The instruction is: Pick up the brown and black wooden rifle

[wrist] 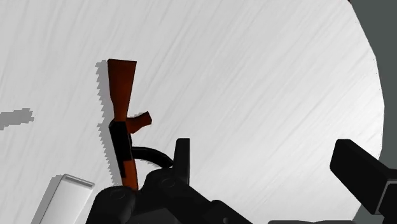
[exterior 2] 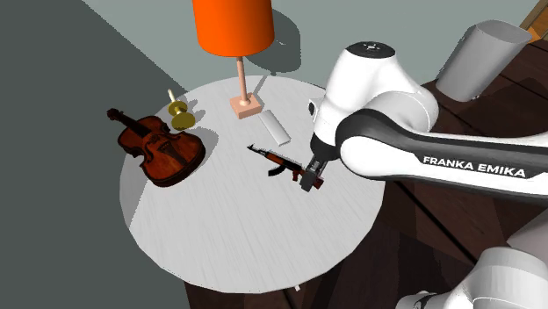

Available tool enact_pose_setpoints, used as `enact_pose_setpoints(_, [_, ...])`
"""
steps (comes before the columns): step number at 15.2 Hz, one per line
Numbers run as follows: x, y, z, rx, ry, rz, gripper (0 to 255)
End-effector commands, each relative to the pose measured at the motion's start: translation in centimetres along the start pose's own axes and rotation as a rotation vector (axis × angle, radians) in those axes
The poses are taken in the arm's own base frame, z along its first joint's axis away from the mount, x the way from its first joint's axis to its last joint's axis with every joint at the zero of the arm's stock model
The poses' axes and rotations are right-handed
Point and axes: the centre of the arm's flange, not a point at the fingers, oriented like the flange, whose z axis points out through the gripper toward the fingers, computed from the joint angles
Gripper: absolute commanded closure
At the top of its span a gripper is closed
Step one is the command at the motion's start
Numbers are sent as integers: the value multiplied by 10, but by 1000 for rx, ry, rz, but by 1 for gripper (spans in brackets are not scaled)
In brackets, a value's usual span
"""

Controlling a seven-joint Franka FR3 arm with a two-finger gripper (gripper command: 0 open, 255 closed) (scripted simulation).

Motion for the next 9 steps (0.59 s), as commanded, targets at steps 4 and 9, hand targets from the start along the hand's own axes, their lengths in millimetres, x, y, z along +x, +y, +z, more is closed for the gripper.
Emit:
enact_pose_setpoints(4, [33,35,46,-18,-10,-10,0])
enact_pose_setpoints(9, [63,72,90,-35,-21,-18,0])
